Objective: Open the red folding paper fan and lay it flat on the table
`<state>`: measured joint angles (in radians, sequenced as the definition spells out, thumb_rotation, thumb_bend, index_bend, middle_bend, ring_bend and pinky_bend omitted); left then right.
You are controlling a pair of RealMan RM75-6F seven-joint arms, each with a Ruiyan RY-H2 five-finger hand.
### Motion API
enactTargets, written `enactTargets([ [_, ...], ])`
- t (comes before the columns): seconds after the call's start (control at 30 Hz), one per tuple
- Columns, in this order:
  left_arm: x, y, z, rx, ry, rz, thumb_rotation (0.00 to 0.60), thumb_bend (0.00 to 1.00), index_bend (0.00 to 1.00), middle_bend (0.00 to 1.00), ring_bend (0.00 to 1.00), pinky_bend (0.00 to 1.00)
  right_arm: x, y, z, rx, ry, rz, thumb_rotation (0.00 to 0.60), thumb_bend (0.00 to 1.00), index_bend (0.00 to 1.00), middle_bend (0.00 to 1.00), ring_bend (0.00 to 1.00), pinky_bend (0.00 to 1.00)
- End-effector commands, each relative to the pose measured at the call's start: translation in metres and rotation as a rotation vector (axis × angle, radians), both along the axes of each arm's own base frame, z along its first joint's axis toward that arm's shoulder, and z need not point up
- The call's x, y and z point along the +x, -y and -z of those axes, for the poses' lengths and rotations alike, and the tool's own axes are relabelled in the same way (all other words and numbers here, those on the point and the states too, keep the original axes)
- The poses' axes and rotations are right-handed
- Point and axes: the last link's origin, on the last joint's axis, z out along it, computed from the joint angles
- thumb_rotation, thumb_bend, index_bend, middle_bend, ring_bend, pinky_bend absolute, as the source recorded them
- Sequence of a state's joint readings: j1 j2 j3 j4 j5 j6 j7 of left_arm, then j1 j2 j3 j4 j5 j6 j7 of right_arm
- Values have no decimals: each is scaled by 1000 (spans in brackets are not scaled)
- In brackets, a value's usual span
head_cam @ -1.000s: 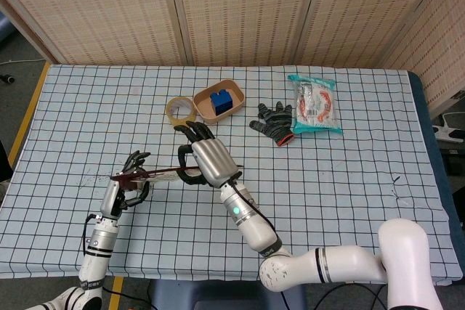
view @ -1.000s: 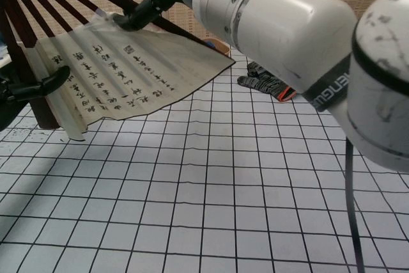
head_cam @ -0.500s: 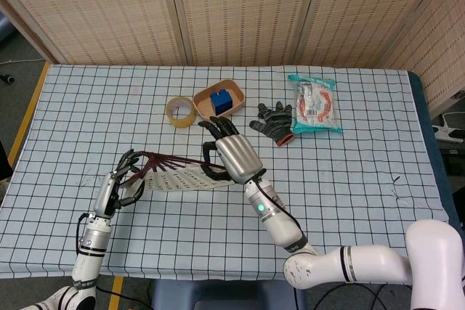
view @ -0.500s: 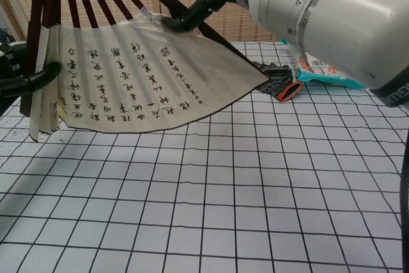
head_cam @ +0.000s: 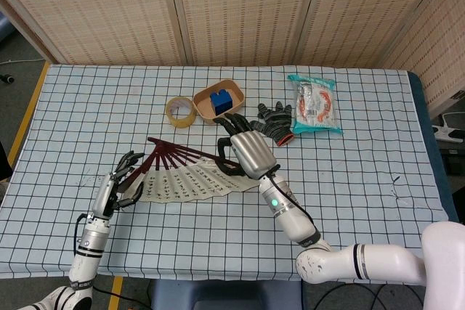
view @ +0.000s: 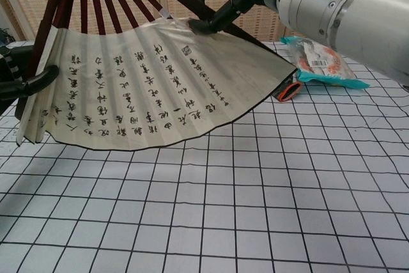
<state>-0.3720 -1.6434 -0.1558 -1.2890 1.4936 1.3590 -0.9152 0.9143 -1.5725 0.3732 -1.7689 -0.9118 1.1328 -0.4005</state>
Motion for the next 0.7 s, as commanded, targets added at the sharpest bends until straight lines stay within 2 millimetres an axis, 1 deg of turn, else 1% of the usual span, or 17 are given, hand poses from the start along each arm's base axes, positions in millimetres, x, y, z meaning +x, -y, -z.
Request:
enactTargets([
  [0.03,-1,0,0,0,-99,39,600,463,215,61,2,113,3,-2,-4,-8,4,-22,600,397,729,108,0,0],
  [0.07,-1,-1,-1,10,-124,44,600,458,85,20,0,100,4,-3,-5,-8,5,-26,600,398,729,108,0,0],
  [0.1,-1,-2,-3,28,-131,45,600,456,14,1,0,90,4,-3,-6,-8,5,-28,600,399,729,108,0,0],
  [0.13,-1,-3,-4,42,-138,45,600,459,0,0,0,84,4,-3,-7,-10,5,-30,600,401,729,108,0,0],
  [0.37,-4,-12,-12,50,-171,16,600,441,0,0,0,81,4,-6,-22,-39,4,-43,600,402,729,108,0,0],
  [0.53,-9,-13,-12,45,-195,7,600,442,0,0,0,80,-3,-7,-35,-79,-27,-52,600,403,729,107,0,0],
  [0.57,-14,-10,-11,43,-204,-3,600,442,0,0,0,80,-5,-7,-39,-91,-33,-55,600,403,729,108,0,0],
  [0.7,-21,-10,-12,60,-216,-8,600,442,0,0,0,81,-13,-8,-50,-125,-54,-61,600,402,729,108,0,0],
])
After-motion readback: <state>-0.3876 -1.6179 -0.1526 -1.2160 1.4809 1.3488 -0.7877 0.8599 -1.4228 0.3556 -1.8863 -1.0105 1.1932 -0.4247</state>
